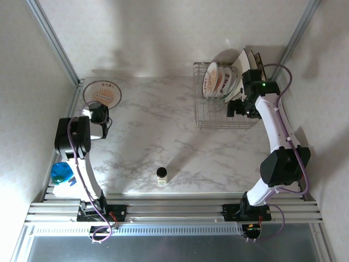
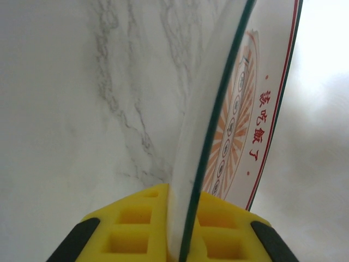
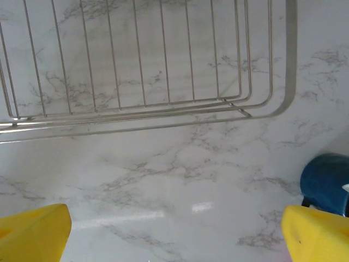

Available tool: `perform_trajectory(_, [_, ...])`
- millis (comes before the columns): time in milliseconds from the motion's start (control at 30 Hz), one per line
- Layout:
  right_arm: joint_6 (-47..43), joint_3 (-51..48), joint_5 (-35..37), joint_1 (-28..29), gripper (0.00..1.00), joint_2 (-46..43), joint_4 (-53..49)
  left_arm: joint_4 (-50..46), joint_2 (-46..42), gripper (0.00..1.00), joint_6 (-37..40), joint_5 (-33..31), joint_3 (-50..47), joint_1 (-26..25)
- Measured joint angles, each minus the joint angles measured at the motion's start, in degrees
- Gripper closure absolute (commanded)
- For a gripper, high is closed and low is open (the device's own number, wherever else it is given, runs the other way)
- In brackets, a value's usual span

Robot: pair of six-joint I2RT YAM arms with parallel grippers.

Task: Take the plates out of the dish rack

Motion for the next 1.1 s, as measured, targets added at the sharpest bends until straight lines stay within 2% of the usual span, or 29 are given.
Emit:
perform_trajectory(233, [1.7, 6.0, 1.5, 4.1, 0.01, 2.7, -3.2, -2.0, 1.5, 1.00, -3.0, -0.3, 2.5, 0.0])
perform_trajectory(567, [3.1, 6.1, 1.7, 6.0, 0.01, 3.7, -4.0, -10.3, 3.0, 1.00, -5.2, -0.1, 9.5, 0.4])
perform_trajectory(933, [3.8, 3.1, 1.9, 6.7, 0.01, 1.9, -3.9, -15.3, 4.6, 1.00, -5.2, 0.4, 11.6, 1.0])
perform_trajectory(967, [3.8, 2.9, 1.9, 6.7, 0.01, 1.6, -4.0, -15.4, 4.8, 0.96, -5.2, 0.5, 11.8, 1.1])
perform_trajectory(1000, [3.8, 2.8, 1.9, 6.7, 0.01, 1.3, -4.0, -15.3, 5.0, 0.86, -5.2, 0.8, 11.9, 1.2])
perform_trajectory(1100, [4.1, 2.8, 1.9, 6.8, 0.01, 0.2, -4.0, -14.2, 5.2, 0.65, -5.4, 1.2, 12.2, 1.4])
